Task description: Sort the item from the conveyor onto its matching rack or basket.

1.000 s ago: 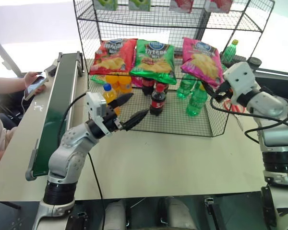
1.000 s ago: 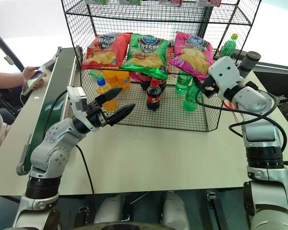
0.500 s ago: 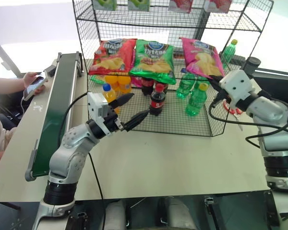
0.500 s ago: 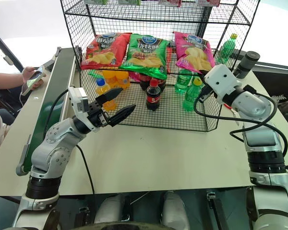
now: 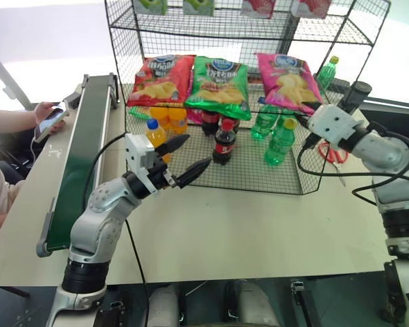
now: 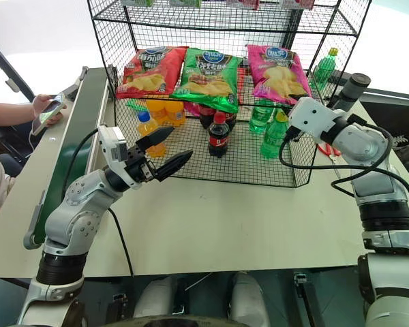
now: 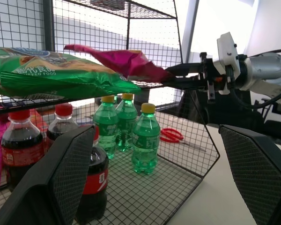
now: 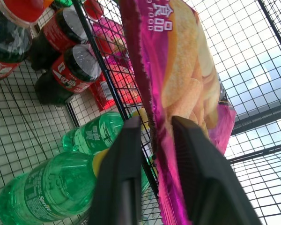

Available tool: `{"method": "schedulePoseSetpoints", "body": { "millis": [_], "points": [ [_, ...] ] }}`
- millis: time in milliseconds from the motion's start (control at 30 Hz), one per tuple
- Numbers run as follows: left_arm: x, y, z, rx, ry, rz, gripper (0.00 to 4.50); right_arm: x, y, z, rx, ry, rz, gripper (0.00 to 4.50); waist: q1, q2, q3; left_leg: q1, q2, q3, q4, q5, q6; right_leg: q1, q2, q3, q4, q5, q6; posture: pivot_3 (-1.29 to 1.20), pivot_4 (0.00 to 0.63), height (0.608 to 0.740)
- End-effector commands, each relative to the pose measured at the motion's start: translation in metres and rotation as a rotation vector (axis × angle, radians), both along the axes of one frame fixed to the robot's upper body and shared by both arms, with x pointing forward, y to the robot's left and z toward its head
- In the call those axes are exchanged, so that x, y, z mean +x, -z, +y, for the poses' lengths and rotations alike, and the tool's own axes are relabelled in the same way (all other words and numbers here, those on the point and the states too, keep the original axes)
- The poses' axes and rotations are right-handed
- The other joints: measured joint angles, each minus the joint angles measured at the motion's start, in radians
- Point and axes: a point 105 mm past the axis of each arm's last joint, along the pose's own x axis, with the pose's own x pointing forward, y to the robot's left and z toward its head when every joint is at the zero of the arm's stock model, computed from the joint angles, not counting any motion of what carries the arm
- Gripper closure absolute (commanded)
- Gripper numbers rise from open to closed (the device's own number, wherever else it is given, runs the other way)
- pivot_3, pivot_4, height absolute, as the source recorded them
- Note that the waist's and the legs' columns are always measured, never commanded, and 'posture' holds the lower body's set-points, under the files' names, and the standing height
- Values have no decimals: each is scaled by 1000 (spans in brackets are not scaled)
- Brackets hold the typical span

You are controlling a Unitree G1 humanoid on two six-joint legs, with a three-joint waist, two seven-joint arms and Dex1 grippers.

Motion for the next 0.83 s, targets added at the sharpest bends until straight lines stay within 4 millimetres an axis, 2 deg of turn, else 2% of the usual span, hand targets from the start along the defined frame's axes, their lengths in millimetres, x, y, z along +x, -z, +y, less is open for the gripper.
{"method": "schedulePoseSetpoints", "body": {
  "millis": [33, 100, 200, 267, 300, 367, 433, 533, 633, 833],
  "points": [
    [-5, -8, -1, 13, -1, -54, 0, -13, -24, 5, 45, -68, -53, 1267, 0, 0, 0, 0, 0, 0, 0, 0, 0, 0, 0, 0, 0, 0, 0, 0, 150, 740],
    [-3, -6, 2, 32, -20, -60, 0, -24, -29, 13, 113, -140, -41, 378, 0, 0, 0, 0, 0, 0, 0, 0, 0, 0, 0, 0, 0, 0, 0, 0, 150, 740],
    [1, -3, 13, 97, -65, -53, 0, -54, -32, 36, 290, -349, 50, 378, 3, 0, 0, 0, 0, 0, 0, 0, 0, 0, 0, 0, 0, 0, 0, 0, 150, 740],
    [2, 0, 23, 149, -87, -48, 0, -71, -39, 42, 444, -424, 101, 378, 3, 0, 0, 0, 1, -1, 0, -1, 1, 0, 0, -1, -1, 0, 0, 0, 150, 740],
    [2, 2, 33, 187, -107, -48, 0, -83, -36, 43, 516, -457, 178, 378, 4, 0, 0, 0, 1, -1, 0, -1, 2, 0, 0, -1, 0, 0, 0, 0, 150, 740],
    [0, 4, 55, 263, -141, -41, 0, -108, -20, 45, 562, -503, 337, 378, 6, 0, 0, 0, 2, -1, 0, -5, 8, 0, 0, -1, 0, 0, 0, 0, 150, 740],
    [-2, 5, 65, 301, -156, -41, 0, -122, -12, 46, 572, -522, 423, 378, 13, 0, 0, -1, 2, -1, 0, -6, 9, 0, -1, -1, -2, 0, 0, 0, 150, 740],
    [-5, 12, 99, 386, -214, 4, 0, -150, 30, 28, 550, -484, 632, 378, 24, 0, 0, -1, 2, 0, 0, -7, 11, 0, -1, -1, -2, 0, -1, 0, 150, 740],
    [-8, 17, 119, 434, -249, 32, 0, -157, 55, 7, 506, -400, 682, 378, 25, 0, 0, -1, 2, 0, 0, -7, 11, 0, -1, -1, -3, 0, -1, 0, 150, 740],
    [-5, 18, 141, 443, -288, 39, 0, -152, 62, 6, 506, -374, 646, 378, 22, 1, 0, 0, 2, 1, 0, -7, 11, -1, -1, 0, -2, 0, -1, 0, 150, 740]
  ]
}}
